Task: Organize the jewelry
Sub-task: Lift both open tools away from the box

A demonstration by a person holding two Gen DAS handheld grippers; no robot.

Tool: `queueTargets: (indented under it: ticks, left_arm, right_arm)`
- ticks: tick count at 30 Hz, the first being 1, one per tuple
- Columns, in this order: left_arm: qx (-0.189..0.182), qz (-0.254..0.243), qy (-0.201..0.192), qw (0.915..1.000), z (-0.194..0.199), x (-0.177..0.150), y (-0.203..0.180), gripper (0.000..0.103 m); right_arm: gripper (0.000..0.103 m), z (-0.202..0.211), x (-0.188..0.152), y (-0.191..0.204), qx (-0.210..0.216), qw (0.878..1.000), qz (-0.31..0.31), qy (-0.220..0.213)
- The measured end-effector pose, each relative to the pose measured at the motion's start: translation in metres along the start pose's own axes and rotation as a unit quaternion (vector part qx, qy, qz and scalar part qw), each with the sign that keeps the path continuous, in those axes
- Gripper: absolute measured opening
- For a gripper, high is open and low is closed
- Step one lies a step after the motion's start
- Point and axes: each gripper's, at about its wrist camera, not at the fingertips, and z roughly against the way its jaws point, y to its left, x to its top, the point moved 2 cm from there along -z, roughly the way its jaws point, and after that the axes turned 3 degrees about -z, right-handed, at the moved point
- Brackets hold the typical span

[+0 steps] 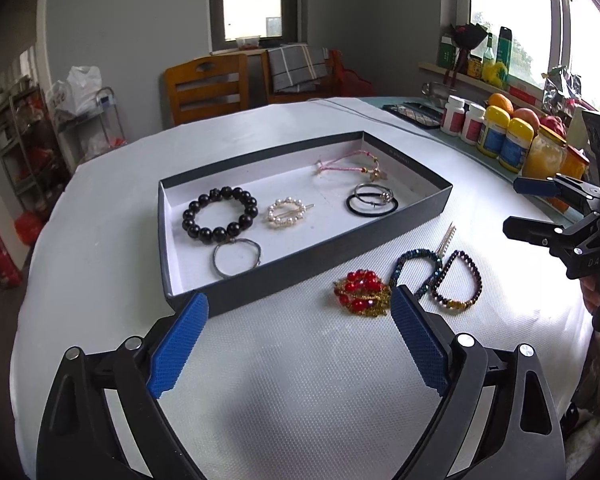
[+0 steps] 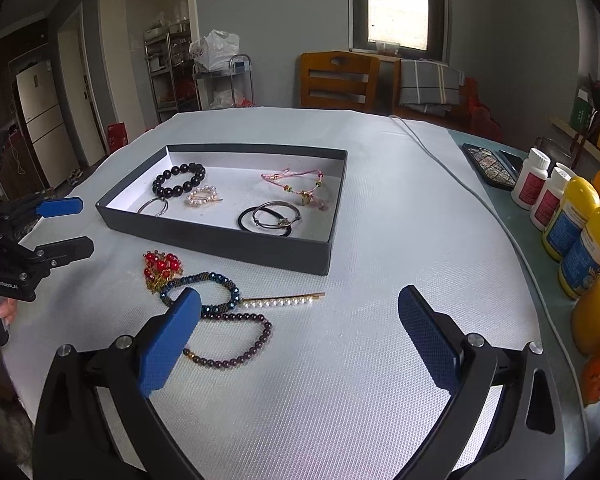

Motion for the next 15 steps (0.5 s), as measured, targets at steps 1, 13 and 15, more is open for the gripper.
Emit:
queueTargets:
  ticks: [1, 13, 15]
  left_arm:
    - [-0.002, 0.001, 0.002, 1.0, -0.002, -0.003, -0.001, 0.094]
    - [-0.012, -0.021, 0.013, 0.9996, -0.022, -0.008, -0.027, 0.094]
    - [-0.021, -0.016, 0.013, 0.9996, -0.025, -0.005, -0.029, 0.092]
  right_arm:
    - [0.097, -0.001, -0.002, 0.002, 0.003, 1.0, 0.002, 0.003]
    - [0.097, -0.022, -0.025, 0.001, 0.001, 0.999, -0.013, 0.039]
    - [0.097, -0.023, -0.025, 0.003, 0.004, 0.999, -0.008, 0.041]
